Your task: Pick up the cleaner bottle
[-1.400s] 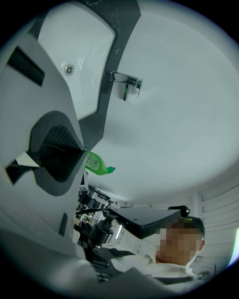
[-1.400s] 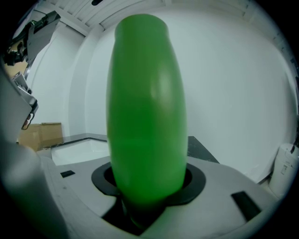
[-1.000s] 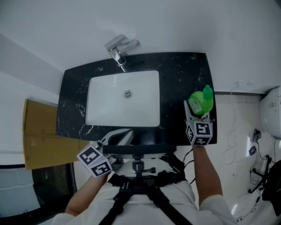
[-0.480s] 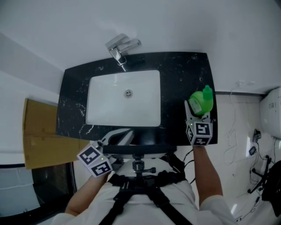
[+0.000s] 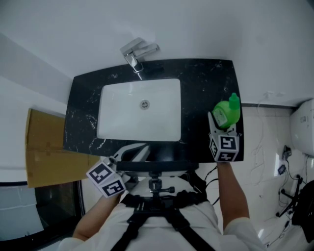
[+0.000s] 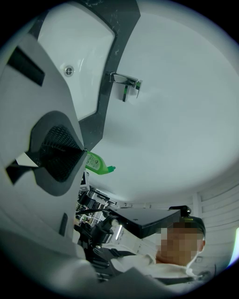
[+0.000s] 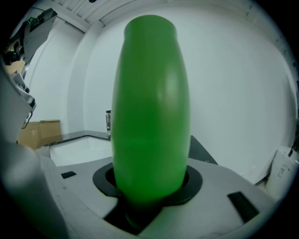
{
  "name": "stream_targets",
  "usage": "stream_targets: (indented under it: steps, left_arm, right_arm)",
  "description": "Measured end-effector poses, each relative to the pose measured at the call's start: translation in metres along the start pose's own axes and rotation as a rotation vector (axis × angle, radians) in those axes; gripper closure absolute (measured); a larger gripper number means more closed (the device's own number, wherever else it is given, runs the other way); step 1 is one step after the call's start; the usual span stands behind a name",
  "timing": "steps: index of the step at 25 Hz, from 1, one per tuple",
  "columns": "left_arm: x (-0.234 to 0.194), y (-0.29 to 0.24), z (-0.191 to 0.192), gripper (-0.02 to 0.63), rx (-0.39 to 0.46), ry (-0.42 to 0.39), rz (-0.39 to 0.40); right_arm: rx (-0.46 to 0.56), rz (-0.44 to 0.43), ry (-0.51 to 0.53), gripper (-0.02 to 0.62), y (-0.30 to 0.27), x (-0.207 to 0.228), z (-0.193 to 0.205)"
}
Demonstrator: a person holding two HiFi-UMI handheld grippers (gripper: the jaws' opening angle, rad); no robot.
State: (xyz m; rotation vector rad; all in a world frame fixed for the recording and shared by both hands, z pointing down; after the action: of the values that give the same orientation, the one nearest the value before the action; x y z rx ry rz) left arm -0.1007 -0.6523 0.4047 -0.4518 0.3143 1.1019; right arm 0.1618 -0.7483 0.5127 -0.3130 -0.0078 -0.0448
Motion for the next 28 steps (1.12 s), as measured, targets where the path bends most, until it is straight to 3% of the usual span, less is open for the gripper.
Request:
stream_targets:
  steps: [28]
  left_arm:
    - [-0.003,0.007,-0.002,0.606,0.061,0.026,-0.001]
  right_arm:
    - [-0.039,-0.023,0.011,0.420,0.007,-0.003,-0.013]
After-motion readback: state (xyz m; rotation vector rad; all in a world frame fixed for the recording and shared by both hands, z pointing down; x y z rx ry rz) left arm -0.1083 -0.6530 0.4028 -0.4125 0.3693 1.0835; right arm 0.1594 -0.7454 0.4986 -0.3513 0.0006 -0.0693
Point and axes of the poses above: the fingertips, and each gripper's own axes: y backward along the fingers, x to its right, z out of its underside, the point moved 2 cm from there along y, backward along the fingers, and after that the axes turned 6 degrees about z, right-handed, at the moved point
